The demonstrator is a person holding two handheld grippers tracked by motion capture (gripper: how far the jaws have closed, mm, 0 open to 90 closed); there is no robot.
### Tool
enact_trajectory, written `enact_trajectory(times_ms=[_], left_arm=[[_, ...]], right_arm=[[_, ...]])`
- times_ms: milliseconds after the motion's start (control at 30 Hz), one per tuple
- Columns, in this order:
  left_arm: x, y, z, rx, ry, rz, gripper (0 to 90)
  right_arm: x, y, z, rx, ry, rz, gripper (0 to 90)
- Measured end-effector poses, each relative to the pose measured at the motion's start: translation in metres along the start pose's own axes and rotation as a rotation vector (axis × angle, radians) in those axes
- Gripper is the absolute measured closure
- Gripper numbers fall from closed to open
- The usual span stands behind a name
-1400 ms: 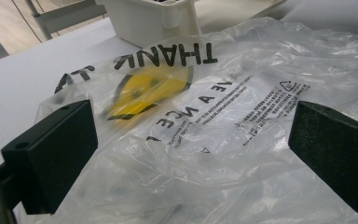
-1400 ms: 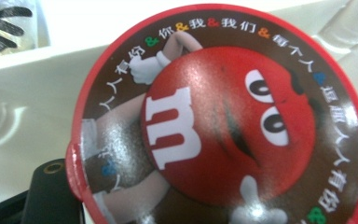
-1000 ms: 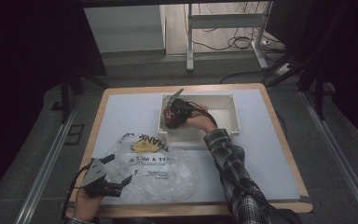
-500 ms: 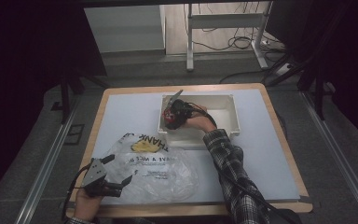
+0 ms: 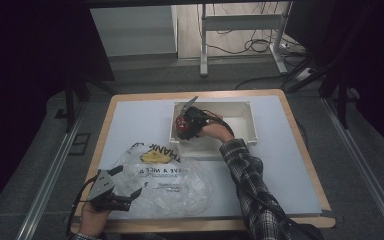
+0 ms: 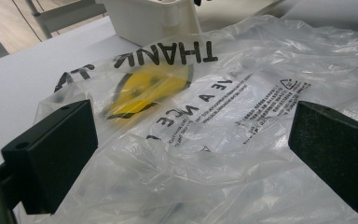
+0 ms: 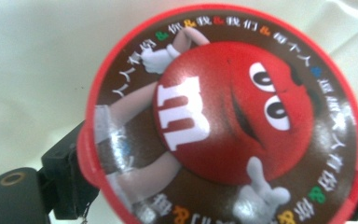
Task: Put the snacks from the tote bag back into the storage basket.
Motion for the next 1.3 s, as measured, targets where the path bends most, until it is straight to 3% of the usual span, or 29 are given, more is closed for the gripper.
enact_trajectory(times_ms=[233, 1300], left_arm=[[0.000, 0.000, 0.000, 0.000, 0.000, 0.001, 1.0], [0.001, 0.000, 0.000, -0.005, -0.003, 0.006, 1.0]], right_arm=[[-0.002, 0.006, -0.002, 0.033, -0.002, -0.012, 8.7], [-0.007, 0.032, 0.009, 0.068, 0.009, -0.055, 6.0]])
Point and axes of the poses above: each handheld gripper's, and its own axes: y roughly backward along the jaws, x roughly out of its underside, z roughly to its left, the point moved 10 cm from there along -y, roughly forward along the jaws, and after that the axes turned 14 degrees about -y, right-handed, at the moved point
